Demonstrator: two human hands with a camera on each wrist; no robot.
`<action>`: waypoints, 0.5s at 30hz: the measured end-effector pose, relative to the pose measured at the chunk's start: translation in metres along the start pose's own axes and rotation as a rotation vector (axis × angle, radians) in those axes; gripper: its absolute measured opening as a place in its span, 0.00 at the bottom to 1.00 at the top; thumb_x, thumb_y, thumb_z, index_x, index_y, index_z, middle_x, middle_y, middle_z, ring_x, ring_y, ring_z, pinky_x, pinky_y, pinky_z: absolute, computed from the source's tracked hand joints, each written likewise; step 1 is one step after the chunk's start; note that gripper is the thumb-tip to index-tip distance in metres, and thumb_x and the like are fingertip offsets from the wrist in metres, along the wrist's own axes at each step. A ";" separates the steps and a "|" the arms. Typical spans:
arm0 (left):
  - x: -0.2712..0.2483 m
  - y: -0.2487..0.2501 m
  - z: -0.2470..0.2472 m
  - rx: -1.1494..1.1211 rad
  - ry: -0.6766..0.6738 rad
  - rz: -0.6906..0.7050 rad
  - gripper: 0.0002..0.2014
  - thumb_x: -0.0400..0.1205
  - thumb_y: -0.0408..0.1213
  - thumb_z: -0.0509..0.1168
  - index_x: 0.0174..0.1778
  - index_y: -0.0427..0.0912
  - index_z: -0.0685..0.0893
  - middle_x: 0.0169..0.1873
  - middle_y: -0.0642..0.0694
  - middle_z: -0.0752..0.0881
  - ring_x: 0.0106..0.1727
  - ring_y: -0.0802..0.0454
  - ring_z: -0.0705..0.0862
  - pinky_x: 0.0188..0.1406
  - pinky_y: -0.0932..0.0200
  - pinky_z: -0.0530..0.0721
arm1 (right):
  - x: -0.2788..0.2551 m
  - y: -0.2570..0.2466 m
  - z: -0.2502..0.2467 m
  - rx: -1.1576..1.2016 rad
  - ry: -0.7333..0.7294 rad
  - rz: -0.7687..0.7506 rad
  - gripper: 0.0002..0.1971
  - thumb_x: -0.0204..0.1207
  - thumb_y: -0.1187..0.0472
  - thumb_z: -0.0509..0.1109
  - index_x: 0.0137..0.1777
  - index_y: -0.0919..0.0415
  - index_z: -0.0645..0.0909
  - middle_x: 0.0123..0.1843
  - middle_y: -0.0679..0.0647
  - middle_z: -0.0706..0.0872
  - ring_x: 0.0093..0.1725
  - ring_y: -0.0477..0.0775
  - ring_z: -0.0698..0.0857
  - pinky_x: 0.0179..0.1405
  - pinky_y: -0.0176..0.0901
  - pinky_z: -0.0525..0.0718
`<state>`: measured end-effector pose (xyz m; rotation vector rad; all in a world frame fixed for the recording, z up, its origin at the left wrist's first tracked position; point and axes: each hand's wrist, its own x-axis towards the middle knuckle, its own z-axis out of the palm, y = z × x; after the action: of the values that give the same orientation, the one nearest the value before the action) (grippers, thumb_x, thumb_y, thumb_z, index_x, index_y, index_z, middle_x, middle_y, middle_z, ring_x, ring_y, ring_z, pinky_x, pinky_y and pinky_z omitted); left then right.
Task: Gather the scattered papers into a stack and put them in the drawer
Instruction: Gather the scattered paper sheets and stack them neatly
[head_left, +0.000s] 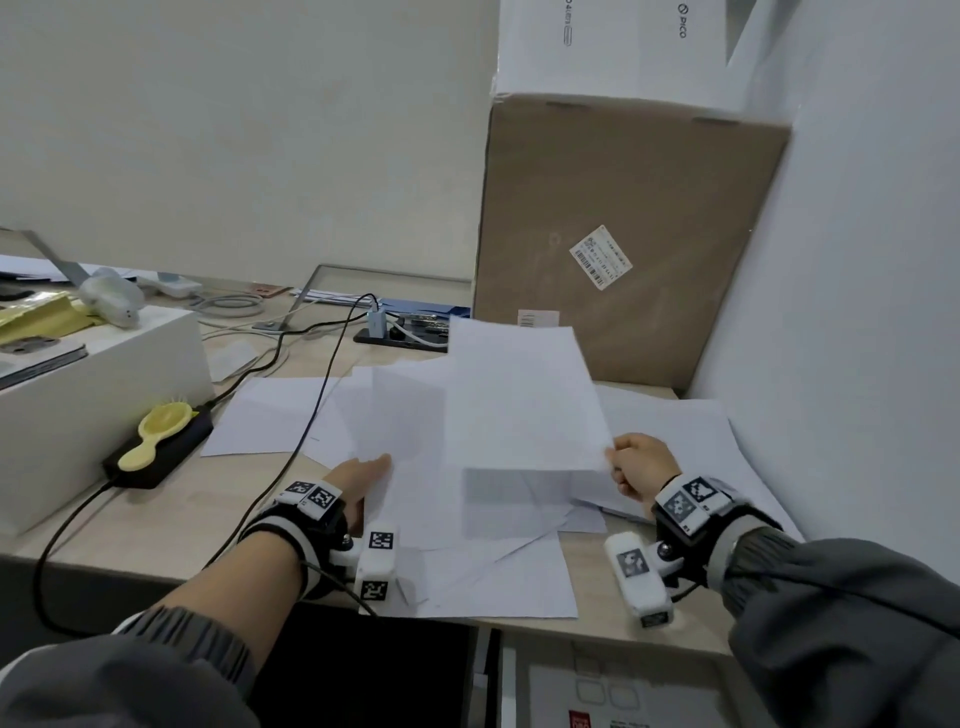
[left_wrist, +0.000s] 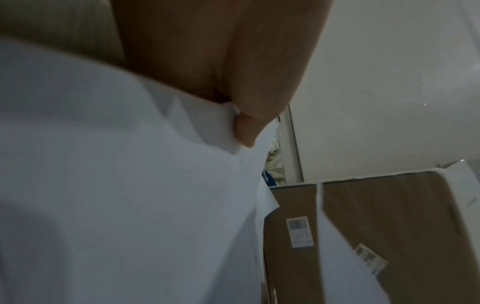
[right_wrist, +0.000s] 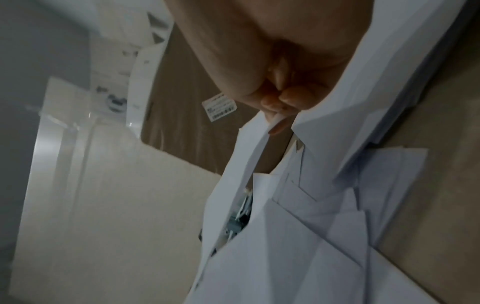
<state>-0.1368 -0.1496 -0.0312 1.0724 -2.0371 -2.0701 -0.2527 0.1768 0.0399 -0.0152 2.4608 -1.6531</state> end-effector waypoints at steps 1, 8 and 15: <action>-0.012 0.006 0.004 -0.060 -0.011 0.003 0.32 0.80 0.56 0.63 0.70 0.32 0.74 0.57 0.32 0.85 0.49 0.36 0.87 0.58 0.40 0.85 | -0.005 0.001 0.005 -0.041 -0.015 -0.018 0.09 0.79 0.70 0.62 0.38 0.63 0.77 0.26 0.57 0.73 0.25 0.52 0.70 0.22 0.38 0.69; -0.036 0.017 0.026 0.024 -0.128 -0.057 0.27 0.81 0.45 0.69 0.69 0.28 0.78 0.60 0.33 0.85 0.50 0.37 0.87 0.52 0.46 0.87 | -0.022 0.008 0.043 -0.377 -0.197 -0.050 0.05 0.74 0.68 0.66 0.39 0.68 0.81 0.31 0.57 0.79 0.31 0.55 0.76 0.31 0.39 0.75; -0.041 0.036 0.019 0.045 -0.064 0.194 0.22 0.74 0.30 0.71 0.63 0.26 0.79 0.59 0.32 0.84 0.61 0.35 0.82 0.66 0.42 0.78 | -0.015 -0.006 0.040 -0.207 -0.141 -0.084 0.33 0.73 0.52 0.75 0.74 0.62 0.69 0.71 0.59 0.76 0.69 0.60 0.78 0.69 0.49 0.76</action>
<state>-0.1302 -0.1177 0.0172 0.7875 -2.1313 -1.9962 -0.2328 0.1391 0.0329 -0.2562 2.5409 -1.3673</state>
